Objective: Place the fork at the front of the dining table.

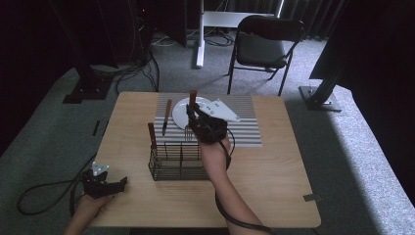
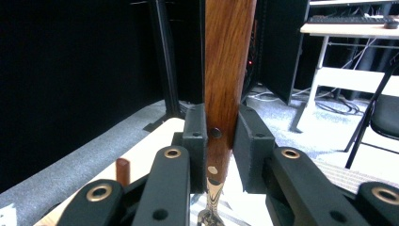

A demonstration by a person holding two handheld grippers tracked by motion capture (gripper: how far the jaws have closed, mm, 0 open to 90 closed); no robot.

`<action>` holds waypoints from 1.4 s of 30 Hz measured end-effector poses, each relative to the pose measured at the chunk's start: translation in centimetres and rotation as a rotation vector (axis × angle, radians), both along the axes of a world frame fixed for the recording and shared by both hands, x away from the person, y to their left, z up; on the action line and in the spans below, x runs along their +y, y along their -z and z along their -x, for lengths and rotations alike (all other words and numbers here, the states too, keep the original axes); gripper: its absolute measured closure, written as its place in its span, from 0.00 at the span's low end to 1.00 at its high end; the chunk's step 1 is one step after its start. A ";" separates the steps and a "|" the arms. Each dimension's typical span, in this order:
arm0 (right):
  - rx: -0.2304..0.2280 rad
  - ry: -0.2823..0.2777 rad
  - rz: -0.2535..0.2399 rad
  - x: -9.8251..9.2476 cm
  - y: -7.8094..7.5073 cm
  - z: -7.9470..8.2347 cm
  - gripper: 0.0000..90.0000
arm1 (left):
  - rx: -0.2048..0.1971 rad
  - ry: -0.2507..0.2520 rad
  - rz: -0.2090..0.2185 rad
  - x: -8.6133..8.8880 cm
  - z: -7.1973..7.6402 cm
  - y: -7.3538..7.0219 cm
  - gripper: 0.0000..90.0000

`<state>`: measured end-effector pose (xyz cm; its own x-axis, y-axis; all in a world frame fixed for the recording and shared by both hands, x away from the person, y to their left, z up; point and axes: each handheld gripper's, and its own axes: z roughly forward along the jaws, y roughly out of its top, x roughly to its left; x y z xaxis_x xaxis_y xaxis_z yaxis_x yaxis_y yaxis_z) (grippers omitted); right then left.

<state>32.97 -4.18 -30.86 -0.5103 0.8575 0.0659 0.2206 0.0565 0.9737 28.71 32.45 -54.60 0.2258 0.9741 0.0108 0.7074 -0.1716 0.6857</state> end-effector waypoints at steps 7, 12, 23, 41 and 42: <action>0.007 0.040 0.009 -0.9 -0.5 -2.5 0.84 | -0.001 0.000 -0.001 0.0 0.0 0.0 0.01; 0.018 0.076 0.011 -2.4 -0.4 -4.4 0.84 | -0.001 0.000 -0.001 0.0 0.0 0.0 0.01; 0.073 0.153 0.056 -5.1 1.5 -7.4 0.84 | -0.002 0.000 -0.001 0.0 0.0 0.0 0.01; 0.175 0.223 0.120 -8.9 7.3 -10.2 0.84 | -0.002 -0.001 0.000 0.0 0.0 0.0 0.01; 0.184 0.230 0.121 -9.1 7.6 -10.4 0.84 | -0.002 -0.001 0.000 0.0 0.0 0.0 0.01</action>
